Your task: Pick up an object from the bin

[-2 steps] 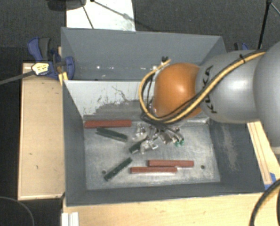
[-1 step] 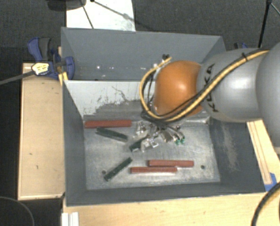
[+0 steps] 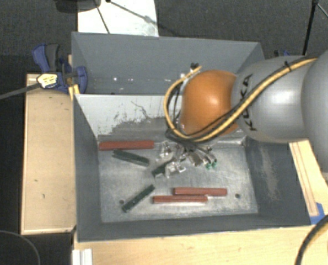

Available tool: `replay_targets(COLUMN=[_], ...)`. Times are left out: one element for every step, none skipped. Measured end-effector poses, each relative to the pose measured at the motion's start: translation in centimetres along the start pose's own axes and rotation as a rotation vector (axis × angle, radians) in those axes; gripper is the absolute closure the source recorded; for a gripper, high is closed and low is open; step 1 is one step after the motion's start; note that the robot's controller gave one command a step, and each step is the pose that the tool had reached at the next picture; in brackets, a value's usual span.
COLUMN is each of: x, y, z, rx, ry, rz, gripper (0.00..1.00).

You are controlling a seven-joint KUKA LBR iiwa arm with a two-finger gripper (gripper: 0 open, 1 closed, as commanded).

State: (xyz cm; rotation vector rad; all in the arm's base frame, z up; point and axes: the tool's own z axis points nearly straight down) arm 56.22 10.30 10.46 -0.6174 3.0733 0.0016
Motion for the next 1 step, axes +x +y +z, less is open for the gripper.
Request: replay_targets(x=[-0.03], y=[0.01], z=[-0.18], rx=[-0.001], ry=[0.001], rz=[0.002], gripper=[1.0])
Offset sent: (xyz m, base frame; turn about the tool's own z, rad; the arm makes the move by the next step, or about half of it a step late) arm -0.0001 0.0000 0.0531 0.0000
